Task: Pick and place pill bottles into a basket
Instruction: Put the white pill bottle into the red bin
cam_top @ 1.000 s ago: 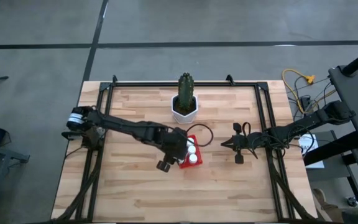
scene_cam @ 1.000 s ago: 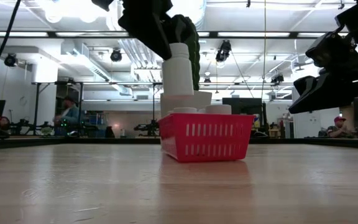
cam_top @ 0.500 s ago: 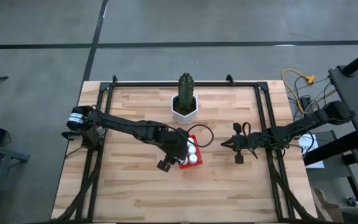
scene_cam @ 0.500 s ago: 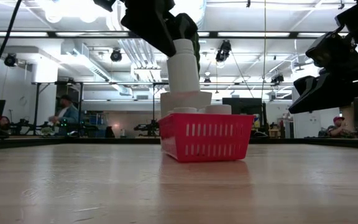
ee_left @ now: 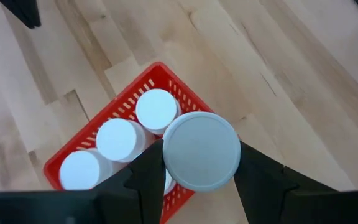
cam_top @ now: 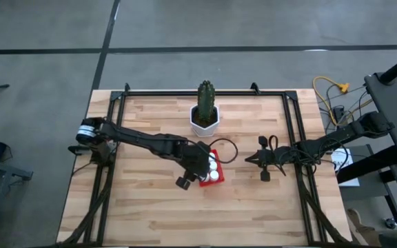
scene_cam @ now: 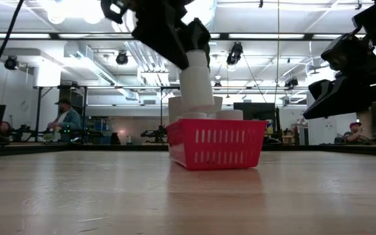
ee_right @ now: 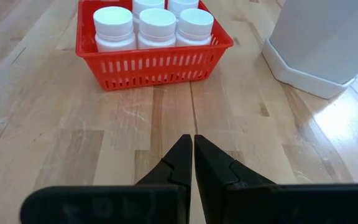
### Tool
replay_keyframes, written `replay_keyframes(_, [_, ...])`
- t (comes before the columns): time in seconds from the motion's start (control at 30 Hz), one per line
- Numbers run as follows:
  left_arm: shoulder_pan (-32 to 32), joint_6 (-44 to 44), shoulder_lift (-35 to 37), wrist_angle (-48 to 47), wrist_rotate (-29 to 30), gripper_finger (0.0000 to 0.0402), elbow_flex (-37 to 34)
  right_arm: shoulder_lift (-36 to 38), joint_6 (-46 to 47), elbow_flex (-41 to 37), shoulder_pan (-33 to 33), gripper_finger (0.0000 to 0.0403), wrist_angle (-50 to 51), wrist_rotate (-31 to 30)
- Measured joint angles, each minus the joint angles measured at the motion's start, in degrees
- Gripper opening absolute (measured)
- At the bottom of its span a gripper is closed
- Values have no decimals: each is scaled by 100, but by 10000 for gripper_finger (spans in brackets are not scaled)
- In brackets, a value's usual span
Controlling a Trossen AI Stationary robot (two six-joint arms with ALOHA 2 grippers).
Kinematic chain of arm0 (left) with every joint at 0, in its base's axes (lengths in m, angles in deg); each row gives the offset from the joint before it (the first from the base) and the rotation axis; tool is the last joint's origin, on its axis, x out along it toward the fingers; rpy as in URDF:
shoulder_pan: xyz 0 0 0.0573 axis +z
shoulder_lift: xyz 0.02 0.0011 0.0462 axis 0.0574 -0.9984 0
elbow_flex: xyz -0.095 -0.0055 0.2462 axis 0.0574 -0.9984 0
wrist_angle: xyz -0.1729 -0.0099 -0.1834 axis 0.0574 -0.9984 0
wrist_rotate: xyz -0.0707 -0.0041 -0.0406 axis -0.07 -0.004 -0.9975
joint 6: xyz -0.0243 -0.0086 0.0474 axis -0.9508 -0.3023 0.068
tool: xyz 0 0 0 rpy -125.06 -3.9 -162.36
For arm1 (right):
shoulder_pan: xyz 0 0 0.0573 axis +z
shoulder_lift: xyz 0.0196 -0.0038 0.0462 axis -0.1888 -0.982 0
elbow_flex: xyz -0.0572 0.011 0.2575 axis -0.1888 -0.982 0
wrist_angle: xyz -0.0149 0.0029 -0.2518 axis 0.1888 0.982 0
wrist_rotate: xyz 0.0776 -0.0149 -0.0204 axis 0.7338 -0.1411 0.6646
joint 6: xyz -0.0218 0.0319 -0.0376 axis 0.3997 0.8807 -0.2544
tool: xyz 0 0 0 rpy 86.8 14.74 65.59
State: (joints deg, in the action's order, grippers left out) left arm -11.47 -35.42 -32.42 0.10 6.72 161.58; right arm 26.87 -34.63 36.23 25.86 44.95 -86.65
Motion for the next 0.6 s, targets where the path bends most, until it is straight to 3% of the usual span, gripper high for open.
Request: replay_keyframes(0.6, [74, 239, -423, 38, -138, 150, 74, -35, 27, 0, 0, 8, 4, 2])
